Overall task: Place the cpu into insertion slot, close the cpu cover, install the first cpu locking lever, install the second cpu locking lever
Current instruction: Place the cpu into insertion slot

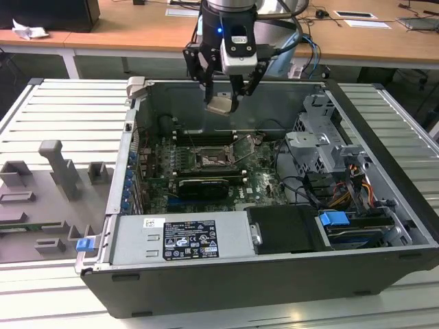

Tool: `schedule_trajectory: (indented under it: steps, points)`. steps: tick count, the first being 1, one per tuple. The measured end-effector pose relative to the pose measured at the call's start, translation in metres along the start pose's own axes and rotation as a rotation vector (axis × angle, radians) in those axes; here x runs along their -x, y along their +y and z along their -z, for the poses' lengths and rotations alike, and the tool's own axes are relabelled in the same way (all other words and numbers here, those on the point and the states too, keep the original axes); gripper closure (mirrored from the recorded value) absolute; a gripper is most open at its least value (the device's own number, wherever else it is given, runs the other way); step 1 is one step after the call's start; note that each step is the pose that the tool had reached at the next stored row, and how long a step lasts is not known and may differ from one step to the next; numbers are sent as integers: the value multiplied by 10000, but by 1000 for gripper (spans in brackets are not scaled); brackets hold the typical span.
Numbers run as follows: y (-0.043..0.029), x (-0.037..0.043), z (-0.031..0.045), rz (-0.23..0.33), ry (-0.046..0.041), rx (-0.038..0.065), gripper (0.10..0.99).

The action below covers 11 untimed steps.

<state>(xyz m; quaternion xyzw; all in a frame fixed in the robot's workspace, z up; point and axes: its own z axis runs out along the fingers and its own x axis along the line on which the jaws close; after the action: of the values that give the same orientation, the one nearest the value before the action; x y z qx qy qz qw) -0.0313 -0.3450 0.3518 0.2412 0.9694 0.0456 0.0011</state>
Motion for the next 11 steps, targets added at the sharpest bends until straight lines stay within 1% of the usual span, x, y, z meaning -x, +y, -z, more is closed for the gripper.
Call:
schedule_trajectory:
  steps: [6, 9, 11]
  points:
    - [-1, 0, -14, -918, -81, 22, 557]
    - [-4, 1, -42, -973, -87, 19, 557]
    - [-4, 1, -44, -1009, -90, 18, 557]
